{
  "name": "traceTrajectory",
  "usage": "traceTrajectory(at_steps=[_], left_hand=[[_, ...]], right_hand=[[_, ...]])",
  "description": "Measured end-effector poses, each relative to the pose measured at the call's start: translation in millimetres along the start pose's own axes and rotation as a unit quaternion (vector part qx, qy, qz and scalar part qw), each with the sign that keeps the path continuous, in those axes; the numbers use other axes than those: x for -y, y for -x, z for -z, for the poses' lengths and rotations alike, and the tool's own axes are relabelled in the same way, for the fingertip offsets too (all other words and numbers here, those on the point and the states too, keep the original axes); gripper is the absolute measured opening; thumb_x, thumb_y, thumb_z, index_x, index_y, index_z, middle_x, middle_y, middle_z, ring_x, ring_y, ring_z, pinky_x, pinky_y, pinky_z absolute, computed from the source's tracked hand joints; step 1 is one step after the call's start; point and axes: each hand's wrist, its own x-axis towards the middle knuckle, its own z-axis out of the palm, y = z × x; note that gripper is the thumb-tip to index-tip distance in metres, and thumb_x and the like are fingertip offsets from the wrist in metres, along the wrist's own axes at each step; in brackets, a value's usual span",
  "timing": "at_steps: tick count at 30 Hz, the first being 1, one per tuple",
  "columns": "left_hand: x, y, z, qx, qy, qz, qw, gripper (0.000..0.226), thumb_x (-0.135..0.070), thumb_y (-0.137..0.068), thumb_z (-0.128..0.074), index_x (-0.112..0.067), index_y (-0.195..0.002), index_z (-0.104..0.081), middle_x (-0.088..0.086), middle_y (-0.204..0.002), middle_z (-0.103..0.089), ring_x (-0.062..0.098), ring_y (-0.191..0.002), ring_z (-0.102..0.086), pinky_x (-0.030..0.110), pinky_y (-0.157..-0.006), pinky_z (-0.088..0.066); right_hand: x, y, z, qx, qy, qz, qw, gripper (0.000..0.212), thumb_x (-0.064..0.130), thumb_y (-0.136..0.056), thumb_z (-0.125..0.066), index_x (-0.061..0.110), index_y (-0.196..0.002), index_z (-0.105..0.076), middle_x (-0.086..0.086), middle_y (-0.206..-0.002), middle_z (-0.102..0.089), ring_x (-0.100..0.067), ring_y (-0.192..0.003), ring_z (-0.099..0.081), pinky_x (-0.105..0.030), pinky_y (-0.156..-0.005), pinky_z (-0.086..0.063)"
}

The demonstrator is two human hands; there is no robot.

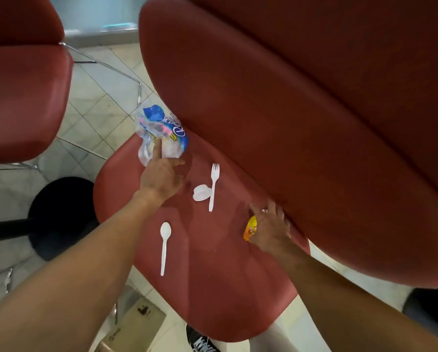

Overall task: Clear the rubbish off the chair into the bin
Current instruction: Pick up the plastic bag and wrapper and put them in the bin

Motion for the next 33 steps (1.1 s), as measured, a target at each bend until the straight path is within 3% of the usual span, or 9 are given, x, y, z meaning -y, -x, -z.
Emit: traceTrajectory(at_steps=[2,5,7,11,17,22,25,28,33], left_hand=[[7.1,-11.0,-6.8,0.026,-0.028,0.004,0.999,0.050,-0.022,-0.077,-0.069,-0.033,-0.124,-0.061,0.013,-0.159,-0.006,0.022,-0.147,-0.009,0.047,-0.103,-0.043],[20.7,-25.6,-20.0,0.063,-0.119,-0.023,0.991,0.055,-0.032,-0.082,-0.061,-0.044,-0.133,-0.042,0.013,-0.154,-0.027,0.041,-0.144,-0.013,0.053,-0.097,-0.046],[26.7,-32.0,-28.4,0.052,-0.130,-0.039,0.989,0.058,-0.024,-0.082,-0.059,-0.037,-0.135,-0.038,0.017,-0.147,-0.037,0.050,-0.132,-0.030,0.055,-0.096,-0.046],[22.8,-27.8,-32.6,-0.027,-0.097,0.012,0.995,0.047,-0.009,-0.081,-0.064,-0.008,-0.126,-0.052,0.023,-0.126,-0.045,0.047,-0.104,-0.054,0.053,-0.080,-0.050],[10.5,16.7,-24.0,-0.106,-0.051,-0.015,0.993,0.038,0.002,-0.083,-0.051,-0.014,-0.116,-0.061,0.018,-0.099,-0.059,0.042,-0.082,-0.060,0.044,-0.064,-0.045],[1.5,68.9,-14.6,-0.148,-0.048,0.034,0.987,0.052,-0.001,-0.078,-0.055,-0.023,-0.123,-0.041,0.016,-0.078,-0.065,0.041,-0.068,-0.062,0.038,-0.056,-0.038],[1.5,104.8,-12.5,-0.172,-0.060,0.036,0.983,0.064,-0.003,-0.072,-0.063,-0.016,-0.132,-0.048,0.018,-0.084,-0.066,0.039,-0.069,-0.062,0.038,-0.059,-0.044],[5.0,149.6,-9.8,-0.189,-0.079,0.043,0.978,0.045,-0.003,-0.069,-0.070,-0.013,-0.113,-0.065,0.014,-0.086,-0.069,0.036,-0.079,-0.061,0.040,-0.067,-0.045],[24.0,210.9,-12.7,-0.158,0.014,0.081,0.984,0.039,-0.004,-0.079,-0.061,-0.017,-0.116,-0.062,0.013,-0.100,-0.068,0.037,-0.085,-0.064,0.043,-0.070,-0.052]], right_hand=[[-5.4,-7.1,-7.0,0.012,0.017,-0.003,1.000,0.083,0.029,-0.074,-0.072,0.042,-0.141,-0.026,-0.008,-0.148,-0.014,-0.033,-0.134,-0.027,-0.050,-0.100,-0.042],[-11.7,-14.3,-17.3,0.014,0.021,-0.006,1.000,0.081,0.021,-0.075,-0.071,0.040,-0.141,-0.028,-0.008,-0.145,-0.020,-0.033,-0.130,-0.033,-0.046,-0.098,-0.045],[-14.3,-17.5,-23.0,0.012,0.020,-0.005,1.000,0.077,0.014,-0.077,-0.067,0.039,-0.140,-0.032,-0.007,-0.143,-0.023,-0.032,-0.131,-0.032,-0.044,-0.097,-0.046],[-14.7,-21.9,-28.1,-0.002,0.043,0.007,0.999,0.061,0.007,-0.081,-0.061,0.034,-0.133,-0.044,-0.007,-0.139,-0.029,-0.032,-0.127,-0.033,-0.041,-0.093,-0.048],[-7.1,-21.0,-18.4,0.011,-0.016,0.009,1.000,0.033,0.007,-0.084,-0.051,0.025,-0.110,-0.062,-0.011,-0.120,-0.050,-0.034,-0.114,-0.050,-0.035,-0.088,-0.046],[14.2,4.9,-3.0,-0.026,-0.086,0.022,0.996,0.037,0.007,-0.079,-0.052,0.029,-0.106,-0.064,-0.011,-0.108,-0.062,-0.034,-0.098,-0.061,-0.032,-0.076,-0.047],[30.0,26.9,4.2,-0.044,-0.095,0.043,0.994,0.038,0.011,-0.080,-0.055,0.032,-0.111,-0.064,-0.008,-0.110,-0.063,-0.033,-0.100,-0.062,-0.033,-0.078,-0.049],[45.0,53.0,8.4,-0.053,-0.088,0.064,0.993,0.035,0.015,-0.082,-0.053,0.030,-0.112,-0.065,-0.007,-0.110,-0.064,-0.033,-0.101,-0.062,-0.033,-0.078,-0.049],[68.6,94.7,8.8,-0.063,-0.077,0.110,0.989,0.024,0.016,-0.080,-0.055,0.025,-0.100,-0.065,-0.006,-0.099,-0.069,-0.034,-0.097,-0.063,-0.033,-0.073,-0.047]])
